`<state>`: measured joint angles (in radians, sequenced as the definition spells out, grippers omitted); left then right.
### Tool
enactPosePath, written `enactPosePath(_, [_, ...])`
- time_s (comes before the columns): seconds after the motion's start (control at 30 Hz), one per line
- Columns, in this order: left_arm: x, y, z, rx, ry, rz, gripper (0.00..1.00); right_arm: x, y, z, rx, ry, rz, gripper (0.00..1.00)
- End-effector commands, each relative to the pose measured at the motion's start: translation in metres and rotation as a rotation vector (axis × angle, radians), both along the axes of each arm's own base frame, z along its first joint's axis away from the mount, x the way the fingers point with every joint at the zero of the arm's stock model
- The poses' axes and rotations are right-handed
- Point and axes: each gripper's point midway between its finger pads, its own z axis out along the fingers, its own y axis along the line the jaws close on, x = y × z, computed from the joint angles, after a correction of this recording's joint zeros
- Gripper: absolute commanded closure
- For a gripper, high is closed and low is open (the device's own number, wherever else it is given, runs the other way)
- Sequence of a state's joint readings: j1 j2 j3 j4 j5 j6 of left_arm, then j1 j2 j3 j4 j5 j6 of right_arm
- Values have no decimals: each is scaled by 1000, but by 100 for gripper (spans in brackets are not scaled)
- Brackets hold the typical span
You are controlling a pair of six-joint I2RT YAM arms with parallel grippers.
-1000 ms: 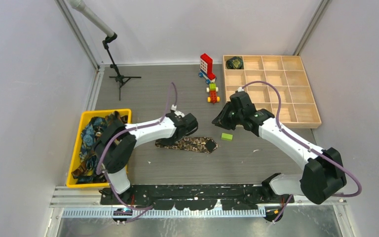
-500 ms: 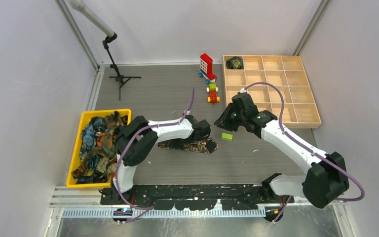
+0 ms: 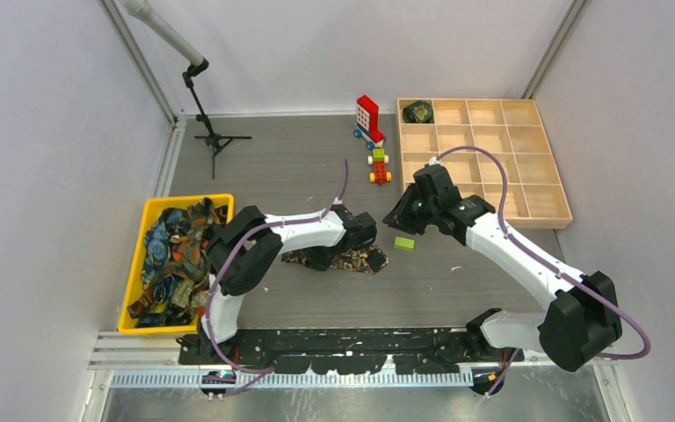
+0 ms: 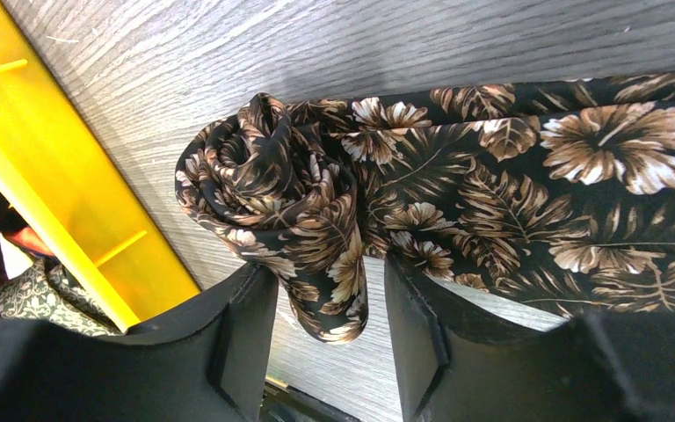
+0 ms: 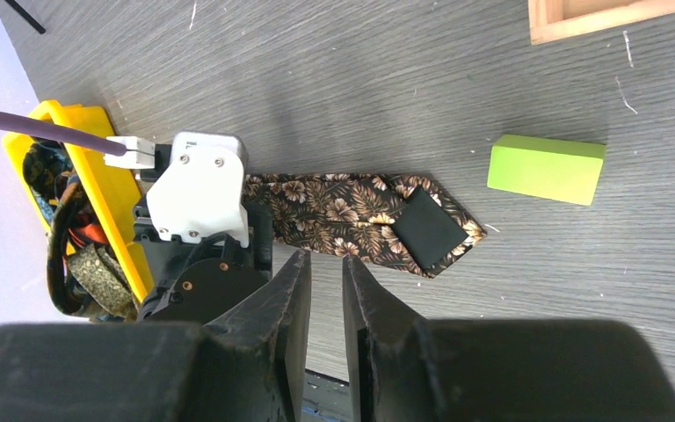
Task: Roll the ties
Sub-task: Roll the tie at the center of the board.
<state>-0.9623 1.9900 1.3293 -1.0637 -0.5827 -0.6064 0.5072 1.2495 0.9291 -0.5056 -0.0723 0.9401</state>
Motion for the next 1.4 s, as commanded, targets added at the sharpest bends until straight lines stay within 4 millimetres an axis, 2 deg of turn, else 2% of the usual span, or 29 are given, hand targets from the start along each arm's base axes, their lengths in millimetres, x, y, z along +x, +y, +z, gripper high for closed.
enactPosePath(0.0, [3,-26,5,-133,-14,1,48,11,1,35,24,-89,-4,75])
enactPosePath(0.43, [8,-30,47,-226,-79,-26,31,15,10,34,47,-73,12,75])
enactPosePath(0.63, [5,-25,65,-328,-115,-5,27,18,18,32,62,-61,30,75])
enactPosePath(0.73, [4,-13,75,-393,-132,39,30,20,29,28,64,-50,55,75])
enactPosePath(0.9, [4,18,91,-490,-162,129,33,21,61,23,57,-38,122,75])
enactPosePath(1.0, [4,40,88,-566,-152,202,34,20,89,18,55,-31,172,74])
enactPosePath(1.13, [4,60,94,-650,-190,277,37,23,128,9,42,-13,248,70])
enactPosePath(1.27, [-9,79,83,-638,-183,394,48,35,163,-2,24,22,331,67])
enactPosePath(1.37, [-21,80,69,-662,-157,447,52,48,180,-14,10,40,361,67])
